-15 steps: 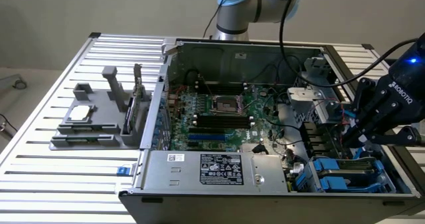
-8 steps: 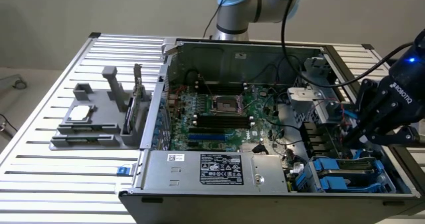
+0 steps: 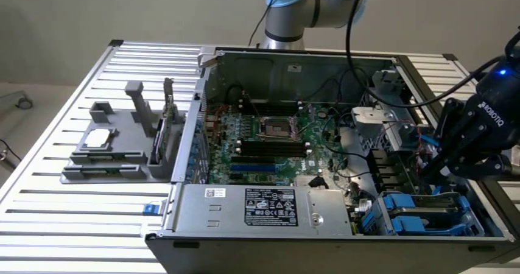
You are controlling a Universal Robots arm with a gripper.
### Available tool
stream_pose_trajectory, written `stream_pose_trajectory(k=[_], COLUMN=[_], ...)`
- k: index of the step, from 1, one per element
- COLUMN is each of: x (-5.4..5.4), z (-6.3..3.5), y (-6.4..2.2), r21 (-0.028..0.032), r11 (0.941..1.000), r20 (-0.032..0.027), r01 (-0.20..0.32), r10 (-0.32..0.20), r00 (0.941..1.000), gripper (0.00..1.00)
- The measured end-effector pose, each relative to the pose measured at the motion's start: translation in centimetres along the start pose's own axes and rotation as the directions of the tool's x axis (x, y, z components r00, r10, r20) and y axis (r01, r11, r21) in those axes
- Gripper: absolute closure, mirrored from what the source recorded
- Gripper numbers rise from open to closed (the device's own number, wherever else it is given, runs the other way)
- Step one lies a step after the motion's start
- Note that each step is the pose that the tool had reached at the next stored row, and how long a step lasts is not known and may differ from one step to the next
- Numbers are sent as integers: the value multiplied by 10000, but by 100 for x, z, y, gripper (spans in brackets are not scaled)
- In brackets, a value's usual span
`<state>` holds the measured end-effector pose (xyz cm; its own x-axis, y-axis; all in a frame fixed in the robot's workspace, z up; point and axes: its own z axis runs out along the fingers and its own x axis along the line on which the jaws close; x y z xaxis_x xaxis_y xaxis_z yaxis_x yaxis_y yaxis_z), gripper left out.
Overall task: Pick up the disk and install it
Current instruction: 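Insert the first disk wire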
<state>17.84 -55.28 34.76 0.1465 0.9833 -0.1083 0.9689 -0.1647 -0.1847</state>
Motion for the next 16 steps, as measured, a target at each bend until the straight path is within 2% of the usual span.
stream_pose_trajectory(k=[6, 13, 16], x=[0, -25, -30], z=[1, 1, 1], y=[-1, 3, 6], r21=[-24, 5, 11], r11=[10000, 9993, 9987], r20=[-8, -28, -9], r01=[-95, -384, -506], r10=[95, 384, 506], r00=[10000, 9993, 9987], gripper=[84, 84, 84])
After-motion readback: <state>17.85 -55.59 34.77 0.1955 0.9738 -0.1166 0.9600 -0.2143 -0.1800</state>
